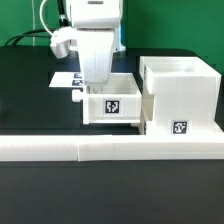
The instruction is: Assemble drawer
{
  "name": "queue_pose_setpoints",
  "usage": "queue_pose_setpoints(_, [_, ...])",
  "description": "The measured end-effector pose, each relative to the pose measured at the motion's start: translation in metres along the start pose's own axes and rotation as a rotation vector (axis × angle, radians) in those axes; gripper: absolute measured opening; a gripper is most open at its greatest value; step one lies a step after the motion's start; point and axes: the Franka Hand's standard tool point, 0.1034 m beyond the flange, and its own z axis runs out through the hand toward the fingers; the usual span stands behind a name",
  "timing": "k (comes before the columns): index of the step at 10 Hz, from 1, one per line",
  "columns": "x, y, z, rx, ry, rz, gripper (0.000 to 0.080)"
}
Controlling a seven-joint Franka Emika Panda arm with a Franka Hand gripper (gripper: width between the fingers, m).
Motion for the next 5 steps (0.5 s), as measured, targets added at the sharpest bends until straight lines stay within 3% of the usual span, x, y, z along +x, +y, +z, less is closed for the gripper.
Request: queue_pose_setpoints(5, [0.0038,0.0025,-0.003,0.004,0.0,-0.001,0.0042])
